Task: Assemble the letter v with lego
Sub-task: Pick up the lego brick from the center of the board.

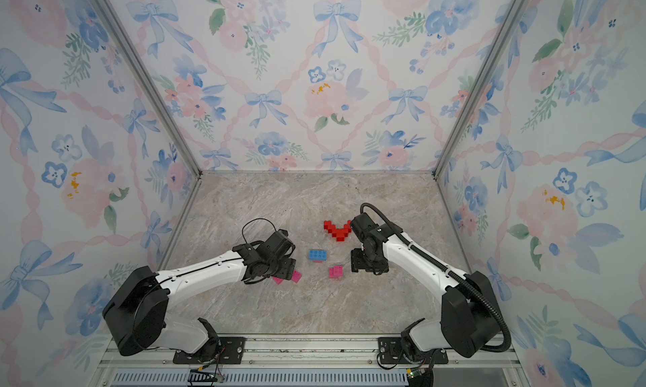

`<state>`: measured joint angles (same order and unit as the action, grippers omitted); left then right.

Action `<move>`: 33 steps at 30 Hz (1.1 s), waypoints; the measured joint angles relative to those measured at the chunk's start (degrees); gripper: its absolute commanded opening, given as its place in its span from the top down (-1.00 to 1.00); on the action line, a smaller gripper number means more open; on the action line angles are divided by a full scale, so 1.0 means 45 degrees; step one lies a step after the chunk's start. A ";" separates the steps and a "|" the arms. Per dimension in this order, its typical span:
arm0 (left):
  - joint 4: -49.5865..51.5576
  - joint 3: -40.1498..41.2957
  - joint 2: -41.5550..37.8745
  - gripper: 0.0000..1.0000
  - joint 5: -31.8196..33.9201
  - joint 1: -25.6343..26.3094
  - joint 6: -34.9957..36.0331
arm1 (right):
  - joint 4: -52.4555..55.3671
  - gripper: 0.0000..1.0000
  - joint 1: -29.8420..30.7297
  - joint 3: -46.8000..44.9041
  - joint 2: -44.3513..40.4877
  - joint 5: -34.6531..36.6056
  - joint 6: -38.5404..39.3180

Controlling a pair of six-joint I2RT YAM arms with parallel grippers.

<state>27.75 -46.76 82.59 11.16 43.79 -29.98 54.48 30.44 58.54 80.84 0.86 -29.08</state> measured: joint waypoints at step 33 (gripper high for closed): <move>0.0146 0.0505 0.0374 0.09 -0.0991 -0.0092 -0.0253 | -0.0015 -0.43 -0.0102 -0.0214 -0.0063 -0.0097 0.0010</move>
<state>28.40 -44.49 84.27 6.70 43.38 -31.11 54.41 29.98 57.58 80.55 0.43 -29.04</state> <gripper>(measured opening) 0.486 0.717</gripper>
